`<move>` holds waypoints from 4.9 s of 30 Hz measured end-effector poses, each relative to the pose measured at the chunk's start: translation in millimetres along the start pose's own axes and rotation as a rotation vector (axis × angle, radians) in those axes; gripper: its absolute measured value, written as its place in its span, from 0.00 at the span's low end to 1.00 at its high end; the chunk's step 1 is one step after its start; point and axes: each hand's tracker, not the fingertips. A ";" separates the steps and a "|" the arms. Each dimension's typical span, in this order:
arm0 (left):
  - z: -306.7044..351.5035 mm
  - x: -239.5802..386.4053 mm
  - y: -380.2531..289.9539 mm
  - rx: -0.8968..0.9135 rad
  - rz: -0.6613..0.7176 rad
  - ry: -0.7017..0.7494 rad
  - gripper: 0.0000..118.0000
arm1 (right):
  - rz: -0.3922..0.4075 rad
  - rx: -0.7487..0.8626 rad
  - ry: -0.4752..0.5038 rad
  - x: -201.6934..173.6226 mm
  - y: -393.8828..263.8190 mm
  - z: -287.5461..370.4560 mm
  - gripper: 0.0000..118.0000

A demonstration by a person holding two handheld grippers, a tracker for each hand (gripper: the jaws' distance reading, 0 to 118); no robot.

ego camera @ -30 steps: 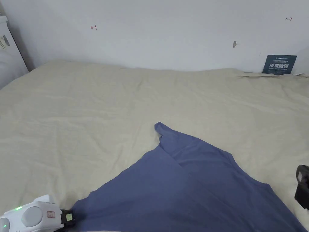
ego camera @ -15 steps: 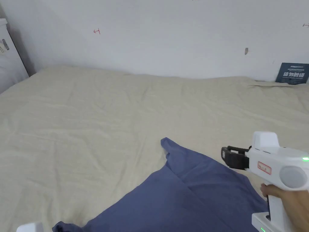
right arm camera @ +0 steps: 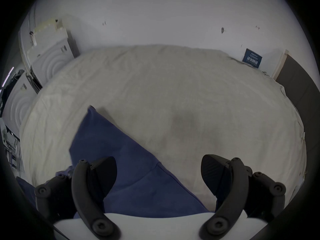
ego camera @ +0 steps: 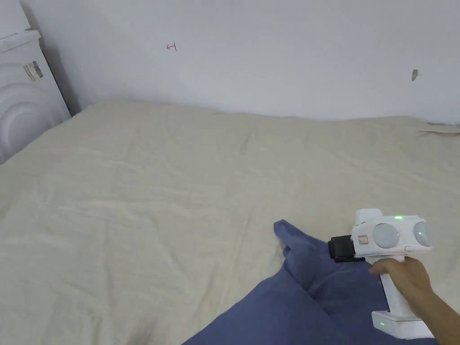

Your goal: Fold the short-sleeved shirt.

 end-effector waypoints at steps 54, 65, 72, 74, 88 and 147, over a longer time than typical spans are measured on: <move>116.3 202.1 374.3 0.608 -0.262 -0.193 0.08 | -0.064 0.960 -0.144 149.3 76.2 468.8 0.03; 124.7 276.0 476.6 0.714 -0.393 -0.083 0.08 | -0.105 1.050 -0.209 172.2 162.4 458.1 0.03; 120.9 287.3 498.3 0.795 -0.433 -0.064 0.08 | -0.116 1.116 -0.218 173.4 179.5 441.5 0.03; 109.7 284.8 495.4 0.808 -0.434 -0.074 0.08 | -0.117 1.129 -0.221 172.1 175.6 429.0 0.03; -81.2 218.5 347.7 0.441 -0.443 -0.030 0.08 | -0.178 0.835 -0.148 159.5 39.8 253.0 0.03; -9.2 -2.6 -73.6 -0.111 -0.441 -0.090 0.08 | -0.406 0.245 0.021 94.5 -446.3 248.1 0.03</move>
